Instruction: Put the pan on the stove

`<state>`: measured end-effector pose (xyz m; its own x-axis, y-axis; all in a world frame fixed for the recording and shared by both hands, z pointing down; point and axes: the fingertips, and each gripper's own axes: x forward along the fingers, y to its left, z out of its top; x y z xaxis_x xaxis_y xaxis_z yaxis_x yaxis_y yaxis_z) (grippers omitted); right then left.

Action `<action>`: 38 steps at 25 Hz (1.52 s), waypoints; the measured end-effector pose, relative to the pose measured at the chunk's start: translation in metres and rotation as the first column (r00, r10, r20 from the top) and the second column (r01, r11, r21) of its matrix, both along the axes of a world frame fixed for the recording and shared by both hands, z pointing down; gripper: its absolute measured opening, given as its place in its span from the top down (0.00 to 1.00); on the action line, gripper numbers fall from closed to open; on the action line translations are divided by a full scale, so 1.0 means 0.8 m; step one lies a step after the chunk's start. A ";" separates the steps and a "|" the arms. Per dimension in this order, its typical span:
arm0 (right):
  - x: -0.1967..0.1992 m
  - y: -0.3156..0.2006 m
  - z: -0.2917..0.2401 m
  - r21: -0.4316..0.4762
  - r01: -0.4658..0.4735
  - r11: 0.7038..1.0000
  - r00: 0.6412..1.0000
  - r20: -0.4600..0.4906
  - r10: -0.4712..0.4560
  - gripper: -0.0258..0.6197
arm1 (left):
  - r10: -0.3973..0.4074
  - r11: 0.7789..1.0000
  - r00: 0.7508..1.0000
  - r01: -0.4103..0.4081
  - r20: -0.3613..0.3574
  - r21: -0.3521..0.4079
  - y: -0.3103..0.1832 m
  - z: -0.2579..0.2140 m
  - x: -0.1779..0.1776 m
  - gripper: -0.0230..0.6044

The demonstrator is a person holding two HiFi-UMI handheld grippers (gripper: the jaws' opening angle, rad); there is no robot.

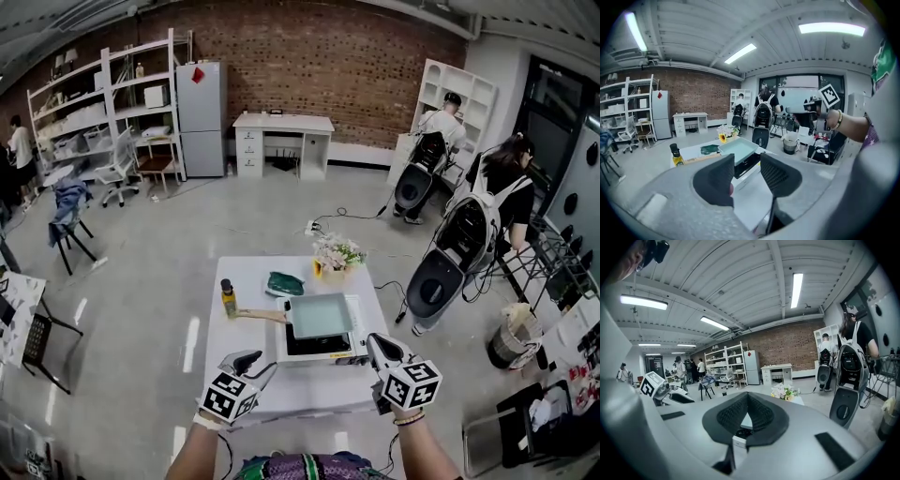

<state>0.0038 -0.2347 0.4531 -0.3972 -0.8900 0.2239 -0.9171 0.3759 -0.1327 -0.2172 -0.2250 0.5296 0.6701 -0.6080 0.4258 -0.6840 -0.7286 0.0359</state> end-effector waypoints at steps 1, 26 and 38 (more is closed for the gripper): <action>0.002 0.000 -0.003 0.006 0.006 1.000 1.000 0.000 -0.006 0.96 | -0.007 1.000 1.000 0.007 -0.002 0.005 0.004 -0.005 0.001 0.67; 0.084 0.024 -0.089 0.198 0.003 0.980 0.999 0.042 -0.012 0.96 | -0.265 0.885 0.946 0.316 -0.188 0.342 0.014 -0.178 0.051 0.91; 0.086 0.021 -0.085 0.195 0.026 0.980 0.999 0.035 -0.034 0.96 | -0.301 0.881 0.926 0.361 -0.227 0.305 0.020 -0.172 0.061 0.93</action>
